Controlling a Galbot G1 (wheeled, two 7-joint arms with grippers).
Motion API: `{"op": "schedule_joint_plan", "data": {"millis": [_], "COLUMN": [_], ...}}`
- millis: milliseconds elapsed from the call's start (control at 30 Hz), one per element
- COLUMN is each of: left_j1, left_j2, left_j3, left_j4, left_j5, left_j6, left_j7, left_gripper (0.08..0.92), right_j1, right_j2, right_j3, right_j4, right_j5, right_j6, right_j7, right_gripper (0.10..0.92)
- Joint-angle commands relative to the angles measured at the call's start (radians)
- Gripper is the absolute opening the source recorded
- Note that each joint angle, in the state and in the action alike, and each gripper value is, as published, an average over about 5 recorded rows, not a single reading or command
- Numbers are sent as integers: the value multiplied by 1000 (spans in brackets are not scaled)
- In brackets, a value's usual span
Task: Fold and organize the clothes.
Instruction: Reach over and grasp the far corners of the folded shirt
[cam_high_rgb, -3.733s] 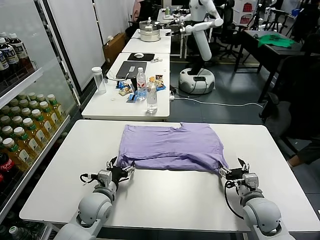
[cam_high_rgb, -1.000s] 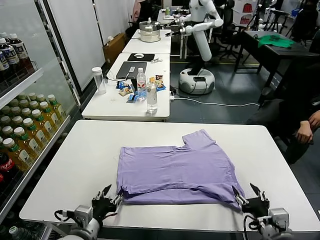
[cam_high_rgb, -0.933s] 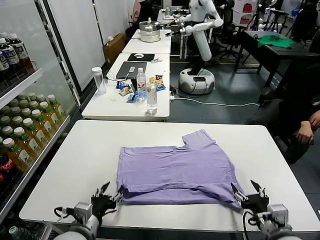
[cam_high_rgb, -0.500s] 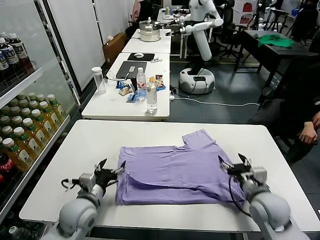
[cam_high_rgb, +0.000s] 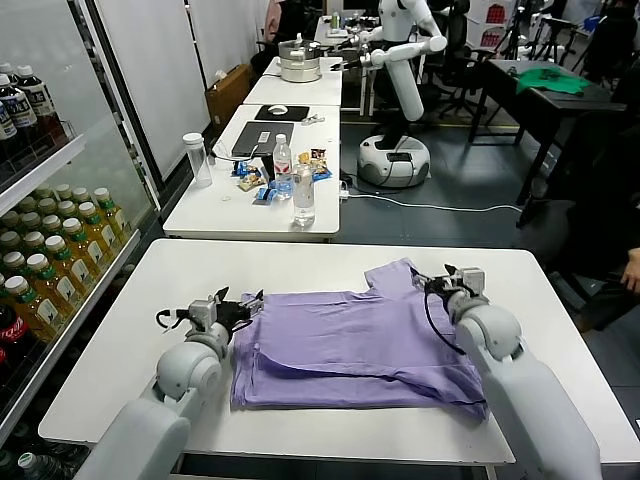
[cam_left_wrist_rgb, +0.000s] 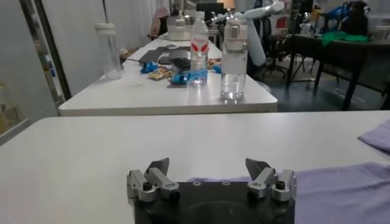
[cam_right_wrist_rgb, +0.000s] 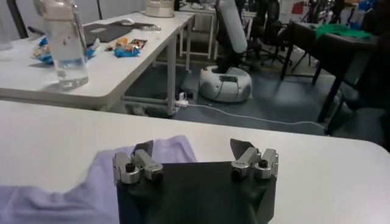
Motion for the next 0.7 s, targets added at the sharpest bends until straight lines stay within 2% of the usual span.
{"op": "schedule_joint_plan", "data": {"millis": [33,400,500,700], "left_j1": [-82,-41,-23,11], "left_j2": [-14,-12,-10,-5], "left_j3": [55,56,55,49], "left_j4": [88,82,69,43], "left_j5": [-27,0,1,-14], "left_j6": [17,7,6,12], "left_j7": [-9,-18,-18,-13], "left_gripper": [823,815,762,590], "right_j1": [134,122,119,105], "right_j2": [38,51,57,50], "right_j3": [-66,-57,-59,-68], "right_j4": [-212,-248,-247,-231], "right_j5": [2,13,27,30], "right_j6": [-1,-2,-2,-4], "right_j7": [1,-22,-32,-52], "right_gripper": [823,807,742,569]}}
